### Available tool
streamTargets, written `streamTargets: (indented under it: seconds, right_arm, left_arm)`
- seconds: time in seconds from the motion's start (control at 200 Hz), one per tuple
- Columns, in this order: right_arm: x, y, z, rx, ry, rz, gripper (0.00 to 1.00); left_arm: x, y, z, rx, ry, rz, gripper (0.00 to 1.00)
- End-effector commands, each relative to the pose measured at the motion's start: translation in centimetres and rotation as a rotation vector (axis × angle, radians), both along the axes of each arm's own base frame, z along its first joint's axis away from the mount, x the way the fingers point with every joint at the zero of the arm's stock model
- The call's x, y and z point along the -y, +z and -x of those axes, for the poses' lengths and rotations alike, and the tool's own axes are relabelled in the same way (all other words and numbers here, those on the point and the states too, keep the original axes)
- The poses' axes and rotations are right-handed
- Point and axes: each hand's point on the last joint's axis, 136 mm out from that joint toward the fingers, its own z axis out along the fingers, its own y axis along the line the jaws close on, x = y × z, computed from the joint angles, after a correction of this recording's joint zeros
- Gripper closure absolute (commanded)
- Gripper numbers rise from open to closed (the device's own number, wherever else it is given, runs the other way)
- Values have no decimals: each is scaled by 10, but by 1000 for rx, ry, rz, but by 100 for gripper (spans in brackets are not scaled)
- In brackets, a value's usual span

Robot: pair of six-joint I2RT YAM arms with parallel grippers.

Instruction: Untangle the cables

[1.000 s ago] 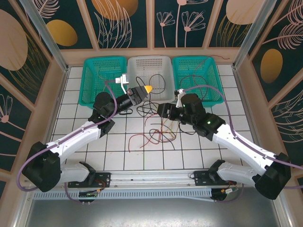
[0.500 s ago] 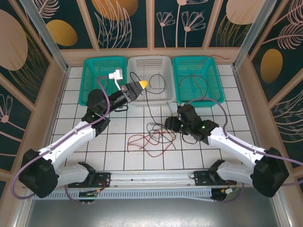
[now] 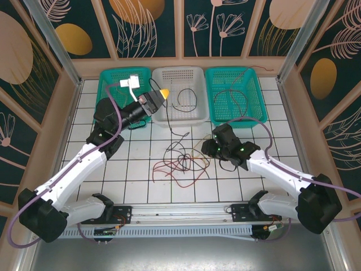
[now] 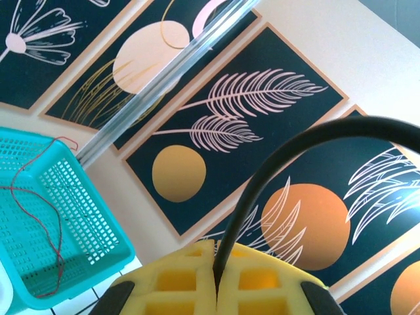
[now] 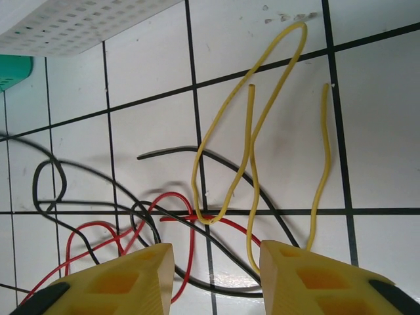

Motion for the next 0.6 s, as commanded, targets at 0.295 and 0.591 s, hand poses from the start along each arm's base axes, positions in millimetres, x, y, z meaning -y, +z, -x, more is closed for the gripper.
streamTargets:
  seconds: [0.295, 0.591]
  right_arm:
    - [-6, 30, -10, 90, -13, 32, 58]
    - [-24, 81, -11, 227, 0, 0, 56]
  left_arm:
    - [1, 16, -4, 54, 4, -24, 100]
    - [14, 42, -10, 74, -43, -60, 100]
